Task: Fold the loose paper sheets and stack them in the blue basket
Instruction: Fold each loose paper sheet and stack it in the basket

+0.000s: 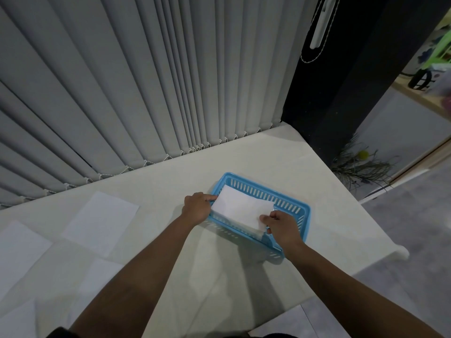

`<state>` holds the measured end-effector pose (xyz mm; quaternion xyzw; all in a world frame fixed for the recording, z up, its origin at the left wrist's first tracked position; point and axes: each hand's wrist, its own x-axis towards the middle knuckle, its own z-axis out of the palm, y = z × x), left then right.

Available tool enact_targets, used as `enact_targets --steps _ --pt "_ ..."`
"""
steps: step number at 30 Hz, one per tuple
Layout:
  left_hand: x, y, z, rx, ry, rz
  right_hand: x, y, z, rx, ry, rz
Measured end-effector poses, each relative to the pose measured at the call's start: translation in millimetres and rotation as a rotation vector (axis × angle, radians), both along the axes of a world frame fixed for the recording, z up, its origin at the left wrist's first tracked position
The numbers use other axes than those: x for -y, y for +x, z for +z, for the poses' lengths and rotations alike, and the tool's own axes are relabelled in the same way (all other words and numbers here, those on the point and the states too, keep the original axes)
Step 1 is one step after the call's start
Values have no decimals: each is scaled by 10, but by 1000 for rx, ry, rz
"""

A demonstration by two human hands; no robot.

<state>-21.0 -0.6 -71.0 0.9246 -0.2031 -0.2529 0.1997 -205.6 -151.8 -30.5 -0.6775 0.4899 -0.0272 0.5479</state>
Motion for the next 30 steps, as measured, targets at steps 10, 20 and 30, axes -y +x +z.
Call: enact_targets --steps 10,20,30 --pt "3 -47 47 10 -29 -10 -20 -8 -131 9 4 -46" --pt "67 -221 239 85 -56 -39 -88 -180 -172 -113 -617 296" --pt "134 -346 247 43 10 -15 -225 -91 -302 -304 -563 586"
